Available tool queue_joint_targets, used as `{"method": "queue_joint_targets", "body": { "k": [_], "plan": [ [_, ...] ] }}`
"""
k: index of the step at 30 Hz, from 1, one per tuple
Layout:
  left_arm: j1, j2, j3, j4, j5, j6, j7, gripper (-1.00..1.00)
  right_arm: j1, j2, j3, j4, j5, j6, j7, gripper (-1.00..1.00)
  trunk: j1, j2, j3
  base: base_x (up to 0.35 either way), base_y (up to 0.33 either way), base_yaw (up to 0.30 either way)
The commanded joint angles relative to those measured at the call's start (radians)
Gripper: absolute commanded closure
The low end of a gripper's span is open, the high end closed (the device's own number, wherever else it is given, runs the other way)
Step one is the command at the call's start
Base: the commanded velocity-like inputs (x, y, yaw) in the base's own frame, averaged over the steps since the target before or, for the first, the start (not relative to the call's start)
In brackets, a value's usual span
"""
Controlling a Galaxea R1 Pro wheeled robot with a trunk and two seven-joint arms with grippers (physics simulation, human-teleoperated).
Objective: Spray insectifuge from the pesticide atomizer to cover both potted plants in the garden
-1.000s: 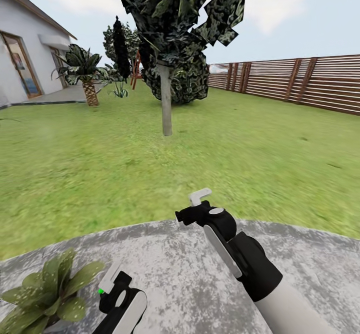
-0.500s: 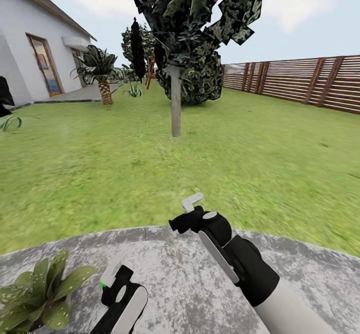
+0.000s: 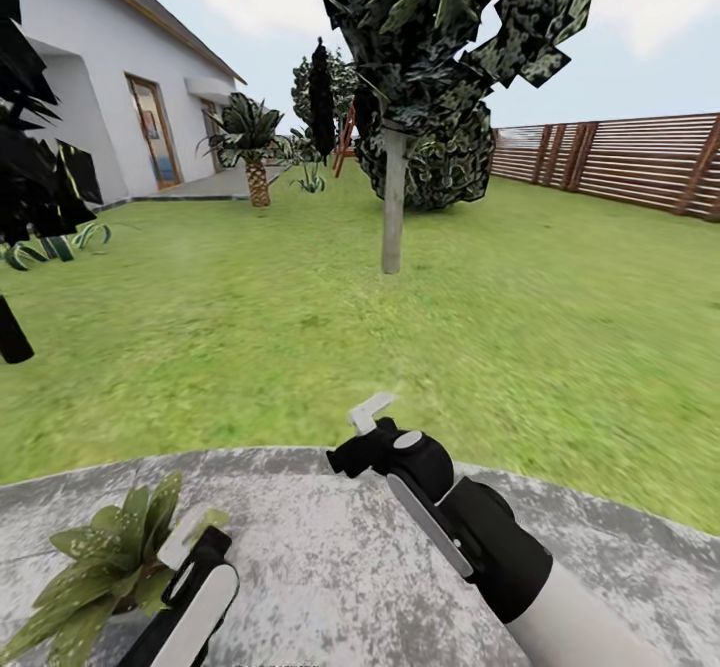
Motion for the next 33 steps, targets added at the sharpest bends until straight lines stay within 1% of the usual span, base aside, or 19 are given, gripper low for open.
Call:
{"method": "queue_joint_targets", "body": {
  "k": [1,3,4,8,14,15,16,18,19,20,21,23,25,27,28,29,30,31,33],
  "plan": [
    [0.013,0.028,-0.002,-0.030,0.033,0.016,-0.001,1.00,0.000,0.000,0.012,0.001,0.000,0.000,0.000,-1.00,0.000,0.000,0.000,0.000,0.000,0.270],
    [0.020,0.060,-0.002,-0.037,0.052,0.026,-0.003,1.00,0.000,0.000,0.020,0.002,0.000,0.000,0.000,-1.00,0.000,0.000,0.000,0.000,0.000,0.270],
    [0.020,0.063,-0.002,-0.037,0.053,0.026,-0.004,1.00,0.000,0.000,0.021,0.002,0.000,0.000,0.000,-1.00,0.000,0.000,0.000,0.000,0.000,0.270],
    [0.020,0.061,-0.004,-0.028,0.054,0.028,-0.026,1.00,0.000,0.000,0.021,0.002,0.000,-0.002,0.000,-1.00,0.000,0.000,0.000,0.000,0.000,0.270],
    [0.019,0.048,-0.008,0.053,0.052,0.027,-0.068,1.00,0.000,0.001,0.023,0.002,0.001,-0.005,-0.001,-1.00,0.000,0.000,0.000,0.168,-0.206,0.219],
    [0.019,0.035,-0.008,0.055,0.053,0.027,-0.065,1.00,0.000,0.000,0.023,0.002,0.001,-0.009,-0.001,-1.00,0.000,0.000,0.000,0.226,-0.260,0.019],
    [0.019,0.013,-0.007,0.061,0.055,0.028,-0.070,1.00,0.000,0.000,0.023,0.002,0.001,-0.012,-0.002,-1.00,0.000,0.000,0.000,0.176,-0.256,0.003],
    [0.018,0.004,-0.007,0.081,0.055,0.028,-0.071,1.00,-0.001,0.000,0.023,0.002,0.002,-0.013,-0.002,-1.00,0.000,0.000,0.000,0.056,-0.087,0.001],
    [0.006,-0.024,-0.005,0.123,0.056,0.055,-0.073,1.00,0.000,0.000,0.023,0.002,0.001,-0.013,-0.002,-1.00,0.000,0.000,0.000,0.006,-0.010,0.000],
    [-0.001,-0.035,-0.004,0.130,0.057,0.087,-0.068,1.00,0.000,0.000,0.023,0.002,0.001,-0.013,-0.002,-1.00,0.000,0.000,0.000,0.003,-0.004,0.000],
    [-0.013,-0.044,-0.002,0.134,0.051,0.143,-0.059,1.00,0.000,0.000,0.023,0.002,0.001,-0.013,-0.002,-1.00,0.000,0.000,0.000,0.001,-0.001,0.000],
    [-0.018,-0.047,0.000,0.138,0.048,0.161,-0.051,1.00,0.000,0.000,0.024,0.002,0.002,-0.013,-0.002,-1.00,0.000,0.000,0.000,0.000,0.000,0.000],
    [-0.019,-0.048,0.001,0.141,0.050,0.135,0.010,1.00,0.000,0.000,0.024,0.002,0.002,-0.017,-0.003,-1.00,0.000,0.000,0.000,0.000,0.000,0.000],
    [-0.023,-0.044,0.003,0.141,0.050,0.137,0.020,1.00,0.000,0.000,0.024,0.002,0.001,-0.018,-0.003,-1.00,0.000,0.000,0.000,0.000,0.000,0.000],
    [-0.025,-0.039,0.017,0.142,0.051,0.138,0.023,1.00,0.000,0.000,0.024,0.001,0.001,-0.018,-0.003,-1.00,0.000,0.000,0.000,0.000,0.000,0.000],
    [-0.026,-0.036,0.067,0.152,0.052,0.144,0.025,1.00,0.000,-0.001,0.038,0.001,0.002,-0.019,-0.003,-1.00,0.000,0.000,0.000,0.000,0.000,0.000],
    [-0.038,-0.035,0.083,0.180,0.051,0.147,0.025,1.00,0.000,-0.002,0.051,0.000,0.003,-0.019,-0.003,-1.00,0.000,0.000,0.000,0.000,0.000,0.000],
    [-0.103,-0.040,0.090,0.313,0.051,0.149,0.003,1.00,0.000,-0.003,0.057,0.000,0.003,-0.019,-0.003,-1.00,0.000,0.000,0.000,0.000,0.000,0.000],
    [-0.133,-0.039,0.090,0.383,0.045,0.149,-0.074,1.00,0.000,-0.004,0.058,0.000,0.003,-0.019,-0.003,-1.00,0.000,0.000,0.000,0.000,0.000,0.000]
  ]
}}
